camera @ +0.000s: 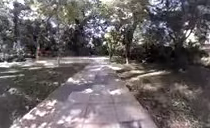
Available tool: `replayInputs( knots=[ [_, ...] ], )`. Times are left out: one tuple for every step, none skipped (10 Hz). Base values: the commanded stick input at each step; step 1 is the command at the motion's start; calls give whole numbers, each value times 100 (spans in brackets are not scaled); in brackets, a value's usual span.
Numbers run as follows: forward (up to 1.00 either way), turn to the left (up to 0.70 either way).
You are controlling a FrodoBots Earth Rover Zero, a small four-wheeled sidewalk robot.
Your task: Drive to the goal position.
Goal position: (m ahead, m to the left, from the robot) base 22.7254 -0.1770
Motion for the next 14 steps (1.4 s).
replayInputs(
  knots=[
    [50,0],
    [50,0],
    [50,0],
    [50,0],
    [50,0],
    [50,0],
    [50,0],
    [50,0],
    [50,0],
    [50,0],
    [50,0],
    [50,0],
    [50,0],
    [50,0]
  ],
)
